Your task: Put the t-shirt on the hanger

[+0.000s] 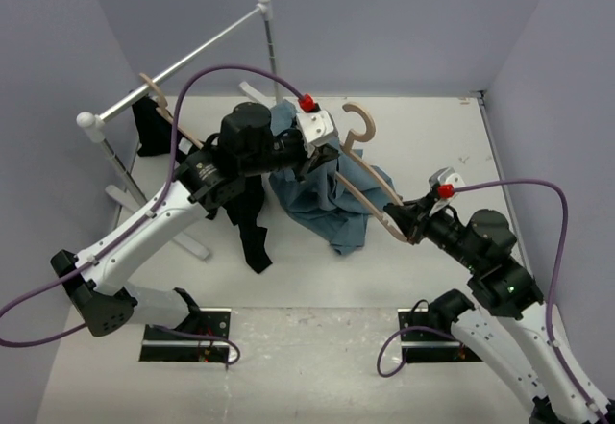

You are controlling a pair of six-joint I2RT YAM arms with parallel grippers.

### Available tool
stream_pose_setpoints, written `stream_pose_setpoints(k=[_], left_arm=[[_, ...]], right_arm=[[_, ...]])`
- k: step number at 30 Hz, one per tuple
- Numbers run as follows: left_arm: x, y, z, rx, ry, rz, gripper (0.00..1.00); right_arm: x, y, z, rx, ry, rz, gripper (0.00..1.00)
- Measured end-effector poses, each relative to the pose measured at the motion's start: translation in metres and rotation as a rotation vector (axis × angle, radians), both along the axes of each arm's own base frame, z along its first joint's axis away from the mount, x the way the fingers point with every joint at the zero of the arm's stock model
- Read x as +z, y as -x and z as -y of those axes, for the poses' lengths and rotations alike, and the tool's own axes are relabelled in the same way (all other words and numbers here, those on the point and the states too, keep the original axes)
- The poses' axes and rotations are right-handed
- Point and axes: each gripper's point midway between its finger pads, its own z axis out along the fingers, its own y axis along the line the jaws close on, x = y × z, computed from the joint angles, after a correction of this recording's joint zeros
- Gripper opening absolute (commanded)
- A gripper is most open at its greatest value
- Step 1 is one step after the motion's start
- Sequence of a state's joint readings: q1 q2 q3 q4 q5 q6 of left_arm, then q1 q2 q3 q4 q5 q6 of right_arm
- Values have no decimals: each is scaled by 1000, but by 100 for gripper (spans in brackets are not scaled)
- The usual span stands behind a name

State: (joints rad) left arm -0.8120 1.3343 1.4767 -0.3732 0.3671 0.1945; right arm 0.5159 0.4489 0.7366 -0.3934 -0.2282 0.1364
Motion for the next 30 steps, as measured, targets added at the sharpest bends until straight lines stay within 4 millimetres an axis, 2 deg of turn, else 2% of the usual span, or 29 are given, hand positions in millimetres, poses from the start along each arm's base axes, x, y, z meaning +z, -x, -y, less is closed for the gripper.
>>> stream_pose_setpoints(k=[4,12,17,21,25,28,30], left_arm=[[10,5,-2,-25,-8,27,0],[21,10,-4,-46,-6,47,0],[34,21,0,-105,30,47,0],[35,30,5,-147,48,19,0],[37,39,11,-167,58,15,0],[41,26,9,-50,70,28,0],[44,14,0,55,78,37,0]], right_arm=[[-6,-11,-7,-11,-51,22,0],[5,-31,-15,-34,-124,60,0],[-4,-45,-34,-1,-137,-26,0],[-6,-49,-46,23,-175,-99,0],[5,-55,-54,41,-193,-118,0],[7,-53,-50,30,-213,-91,0],[5,-47,-41,0,-239,-62,0]])
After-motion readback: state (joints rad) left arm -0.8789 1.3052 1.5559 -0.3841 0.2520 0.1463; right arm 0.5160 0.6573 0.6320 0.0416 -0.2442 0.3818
